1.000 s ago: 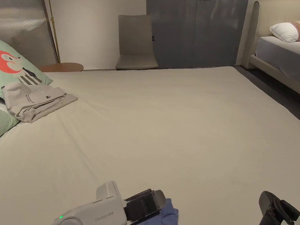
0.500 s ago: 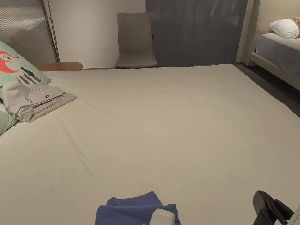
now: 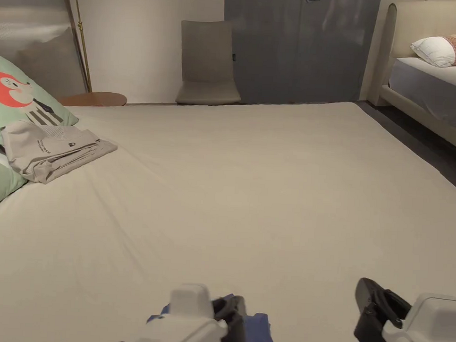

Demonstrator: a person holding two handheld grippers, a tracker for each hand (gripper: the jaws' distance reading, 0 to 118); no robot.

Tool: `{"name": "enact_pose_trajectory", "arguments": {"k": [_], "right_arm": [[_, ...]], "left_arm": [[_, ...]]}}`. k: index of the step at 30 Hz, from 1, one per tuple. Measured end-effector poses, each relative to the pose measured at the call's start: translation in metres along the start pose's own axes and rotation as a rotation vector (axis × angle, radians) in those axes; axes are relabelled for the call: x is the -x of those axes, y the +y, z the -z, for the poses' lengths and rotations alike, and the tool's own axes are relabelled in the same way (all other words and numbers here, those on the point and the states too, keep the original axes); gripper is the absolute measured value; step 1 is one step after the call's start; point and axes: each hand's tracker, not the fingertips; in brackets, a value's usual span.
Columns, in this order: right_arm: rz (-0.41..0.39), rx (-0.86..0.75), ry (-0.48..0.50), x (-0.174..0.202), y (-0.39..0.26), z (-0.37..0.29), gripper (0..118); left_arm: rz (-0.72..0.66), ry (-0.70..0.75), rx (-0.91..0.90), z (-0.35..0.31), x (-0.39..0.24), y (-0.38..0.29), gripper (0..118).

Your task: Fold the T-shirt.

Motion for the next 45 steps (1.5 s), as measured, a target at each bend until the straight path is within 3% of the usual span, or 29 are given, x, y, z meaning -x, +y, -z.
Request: {"name": "enact_pose_trajectory", "arguments": {"k": [6,9,13,17,18,19,21,22,23,28,30,35,37,39,40,43,45], "right_arm": [[-0.064,0.159,0.133,0.049,-0.043,0.044,1],[-0.092,0.284,0.154,0.062,-0.073,0.066,0],[-0.137,0.426,0.160,0.069,-0.104,0.084,1],[-0.181,0.473,0.126,0.071,-0.110,0.092,0],[-0.184,0.481,0.125,0.071,-0.107,0.095,0],[-0.191,0.506,0.123,0.072,-0.103,0.097,0],[-0.212,0.581,0.126,0.073,-0.097,0.108,0],[-0.216,0.609,0.130,0.073,-0.094,0.113,0],[-0.225,0.640,0.137,0.073,-0.091,0.117,0],[-0.226,0.707,0.170,0.070,-0.082,0.133,0],[-0.219,0.723,0.184,0.067,-0.081,0.137,0],[-0.175,0.733,0.200,0.061,-0.083,0.138,0],[-0.150,0.736,0.201,0.059,-0.082,0.138,0],[-0.136,0.733,0.202,0.057,-0.082,0.137,0],[-0.134,0.731,0.202,0.057,-0.082,0.136,0],[-0.122,0.719,0.209,0.059,-0.078,0.130,0],[-0.107,0.701,0.240,0.062,-0.071,0.126,0]], "left_arm": [[-0.086,0.179,-0.101,-0.066,0.071,0.010,1],[-0.174,0.224,-0.089,-0.088,0.100,-0.002,1],[-0.253,0.236,-0.064,-0.101,0.122,-0.023,1],[-0.391,0.119,-0.020,-0.096,0.143,-0.036,3],[-0.423,0.064,0.002,-0.092,0.149,-0.037,16],[-0.463,0.010,0.042,-0.087,0.157,-0.037,37],[-0.549,-0.075,0.117,-0.073,0.171,-0.036,90],[-0.583,-0.107,0.132,-0.065,0.181,-0.035,106],[-0.617,-0.138,0.138,-0.059,0.187,-0.034,112],[-0.803,-0.311,0.322,-0.016,0.222,-0.035,110],[-0.784,-0.318,0.415,0.001,0.226,-0.037,110],[-0.732,-0.344,0.453,0.021,0.215,-0.031,107],[-0.692,-0.341,0.500,0.032,0.207,-0.035,78],[-0.598,-0.233,0.516,0.031,0.187,-0.039,52],[-0.568,-0.234,0.500,0.029,0.187,-0.038,48],[-0.681,-0.271,0.501,0.019,0.194,-0.034,29],[-0.663,-0.266,0.504,0.009,0.192,-0.029,26]]}}
